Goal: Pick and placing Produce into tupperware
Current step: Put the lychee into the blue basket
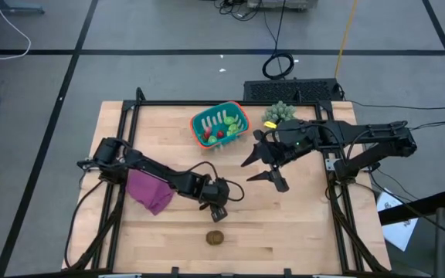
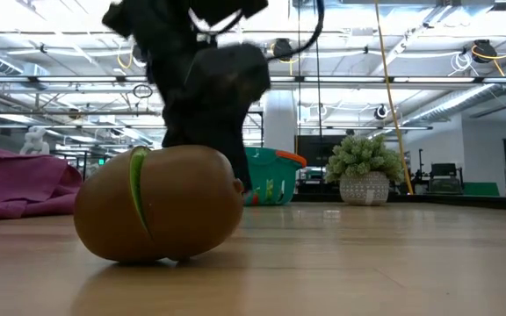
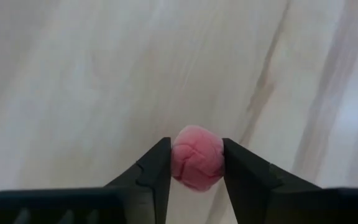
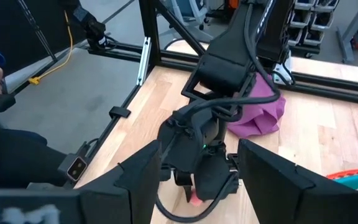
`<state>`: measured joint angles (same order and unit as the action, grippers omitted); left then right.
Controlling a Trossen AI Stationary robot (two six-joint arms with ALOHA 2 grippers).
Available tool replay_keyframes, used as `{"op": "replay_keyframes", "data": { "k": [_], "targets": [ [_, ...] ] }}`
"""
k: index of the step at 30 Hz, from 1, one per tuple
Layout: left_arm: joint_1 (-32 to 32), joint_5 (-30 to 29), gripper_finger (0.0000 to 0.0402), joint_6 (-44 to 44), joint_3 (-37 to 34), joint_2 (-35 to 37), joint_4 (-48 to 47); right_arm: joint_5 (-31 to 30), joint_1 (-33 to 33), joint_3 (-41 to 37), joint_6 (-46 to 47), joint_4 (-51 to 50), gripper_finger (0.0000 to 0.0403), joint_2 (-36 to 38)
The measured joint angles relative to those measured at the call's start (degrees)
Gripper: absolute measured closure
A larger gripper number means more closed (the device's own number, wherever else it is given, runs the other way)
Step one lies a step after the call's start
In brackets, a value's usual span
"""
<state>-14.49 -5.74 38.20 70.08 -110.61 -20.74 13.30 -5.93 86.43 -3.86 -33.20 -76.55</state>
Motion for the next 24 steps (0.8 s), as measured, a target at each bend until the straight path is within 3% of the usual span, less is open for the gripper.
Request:
{"op": "replay_keyframes", "data": {
  "k": [7, 14, 21, 24],
  "targets": [
    [3.3, -8.43, 0.0277, -5.42, 6.12, 4.77, -13.5, 0.01, 0.0, 0.0, -0.02, 2.64, 0.02, 0.0],
    [10.43, -16.96, 0.0277, -11.69, 7.7, 12.54, -20.02, 0.02, 0.0, -0.02, -0.04, 3.43, 0.02, 0.0],
    [22.59, -16.45, 0.0277, -17.84, 7.8, 15.94, -16.93, 0.02, 0.0, -0.02, -0.04, 5.11, 0.02, -0.02],
    [28.64, -9.62, 0.0277, -19.15, 7.75, 14.41, -14.71, 0.02, 0.0, -0.02, -0.04, 5.82, 0.02, -0.02]
  ]
}}
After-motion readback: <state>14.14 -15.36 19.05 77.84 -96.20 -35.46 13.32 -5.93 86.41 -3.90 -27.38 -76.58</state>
